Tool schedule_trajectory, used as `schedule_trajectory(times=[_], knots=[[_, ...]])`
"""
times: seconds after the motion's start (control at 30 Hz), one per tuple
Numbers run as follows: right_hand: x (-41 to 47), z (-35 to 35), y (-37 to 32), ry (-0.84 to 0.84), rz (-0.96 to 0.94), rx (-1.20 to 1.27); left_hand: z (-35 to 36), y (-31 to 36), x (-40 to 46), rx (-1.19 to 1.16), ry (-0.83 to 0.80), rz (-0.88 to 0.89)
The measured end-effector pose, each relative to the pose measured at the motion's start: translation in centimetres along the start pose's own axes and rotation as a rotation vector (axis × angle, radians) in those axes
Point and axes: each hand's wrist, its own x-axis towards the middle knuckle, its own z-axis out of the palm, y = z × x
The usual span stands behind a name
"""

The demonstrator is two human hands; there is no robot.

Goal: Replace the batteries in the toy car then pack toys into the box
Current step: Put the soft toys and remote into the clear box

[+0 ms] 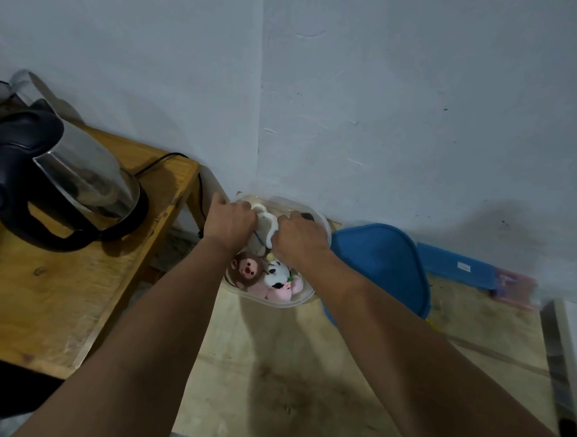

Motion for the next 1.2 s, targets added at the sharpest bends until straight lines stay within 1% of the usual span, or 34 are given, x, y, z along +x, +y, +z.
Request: schedule_trajectory(times=[0.1, 0.23, 0.43, 0.5, 0.6, 0.67, 0.77, 0.83, 0.97, 1.07, 1.2], knots=[[1.1, 0.0, -1.2, 0.002, 0.072, 0.009, -0.1, 0.0, -0.4, 0.003, 0.003, 0.021], [2.4, 0.0, -1.9, -0.108, 0.139, 0.049, 0.2, -0.2, -0.8, -0.015, -0.005, 0.062], [2.9, -0.4, -2.4, -0.142, 0.212, 0.142, 0.0, -0.5, -1.2, -0.069, -0.002, 0.094], [2.7, -0.6, -2.4, -0.123, 0.184, 0.171, 0.6, -0.9, -1.4, -0.124, 0.035, 0.102], [2.3, -0.5, -2.5, -0.085, 0.121, 0.157, 1.5, -1.6, -2.2, -0.215, 0.176, 0.106], [2.1, -0.6, -2.5, -0.068, 0.116, 0.181, 1.5, -1.7, -2.8, -0.315, 0.247, 0.050], [1.9, -0.6, -2.6, -0.073, 0.125, 0.243, 1.2, -1.2, -3.4, -0.448, 0.277, -0.062], [1.9, -0.5, -2.8, -0.102, 0.126, 0.241, 0.9, -0.7, -3.7, -0.531, 0.297, -0.136], [2.1, 0.0, -2.9, -0.110, 0.141, 0.247, 0.9, -0.7, -3.9, -0.674, 0.253, -0.331], [2.2, -0.2, -2.7, -0.099, 0.148, 0.291, 1.1, -0.9, -3.9, -0.689, 0.225, -0.357], [2.2, -0.9, -2.6, -0.086, 0.110, 0.313, 0.8, -1.0, -3.9, -0.719, 0.203, -0.371]])
